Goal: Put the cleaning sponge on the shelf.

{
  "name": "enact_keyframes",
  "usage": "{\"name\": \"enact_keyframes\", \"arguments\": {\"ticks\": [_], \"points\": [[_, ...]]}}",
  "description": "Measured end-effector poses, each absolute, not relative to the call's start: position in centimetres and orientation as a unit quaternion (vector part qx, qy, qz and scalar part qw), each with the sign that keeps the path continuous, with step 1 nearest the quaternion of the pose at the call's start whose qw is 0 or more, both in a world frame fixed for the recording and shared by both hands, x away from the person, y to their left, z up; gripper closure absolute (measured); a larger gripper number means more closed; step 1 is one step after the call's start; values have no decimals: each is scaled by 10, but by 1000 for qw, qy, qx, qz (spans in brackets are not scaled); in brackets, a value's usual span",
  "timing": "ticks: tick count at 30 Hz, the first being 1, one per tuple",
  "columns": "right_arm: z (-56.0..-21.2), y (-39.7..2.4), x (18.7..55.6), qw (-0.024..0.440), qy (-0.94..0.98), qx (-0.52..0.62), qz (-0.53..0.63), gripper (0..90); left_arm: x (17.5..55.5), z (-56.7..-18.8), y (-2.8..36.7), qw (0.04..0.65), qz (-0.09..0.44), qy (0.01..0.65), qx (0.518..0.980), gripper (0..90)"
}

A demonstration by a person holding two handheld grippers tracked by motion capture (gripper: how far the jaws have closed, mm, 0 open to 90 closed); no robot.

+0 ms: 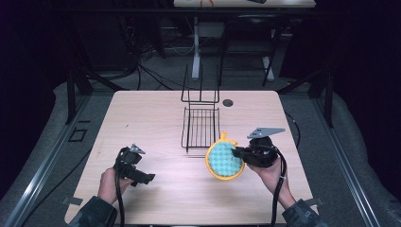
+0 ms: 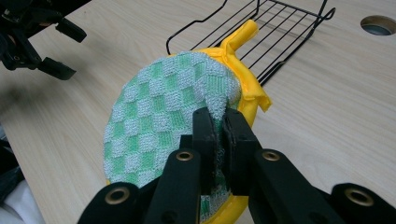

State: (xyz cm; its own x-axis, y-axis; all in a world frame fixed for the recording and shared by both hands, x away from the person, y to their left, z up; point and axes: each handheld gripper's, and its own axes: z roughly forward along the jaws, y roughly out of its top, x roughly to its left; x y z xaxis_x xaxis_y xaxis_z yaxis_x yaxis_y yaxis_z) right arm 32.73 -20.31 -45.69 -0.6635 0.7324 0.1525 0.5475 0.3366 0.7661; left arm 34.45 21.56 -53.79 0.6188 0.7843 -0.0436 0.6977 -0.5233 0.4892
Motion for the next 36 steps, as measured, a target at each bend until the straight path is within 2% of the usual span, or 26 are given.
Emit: {"name": "enact_keyframes", "arguments": {"ticks": [36], "points": [[-446, -183, 357, 142, 804, 390, 426, 844, 344, -537, 218, 243, 96, 429, 865, 11]]}}
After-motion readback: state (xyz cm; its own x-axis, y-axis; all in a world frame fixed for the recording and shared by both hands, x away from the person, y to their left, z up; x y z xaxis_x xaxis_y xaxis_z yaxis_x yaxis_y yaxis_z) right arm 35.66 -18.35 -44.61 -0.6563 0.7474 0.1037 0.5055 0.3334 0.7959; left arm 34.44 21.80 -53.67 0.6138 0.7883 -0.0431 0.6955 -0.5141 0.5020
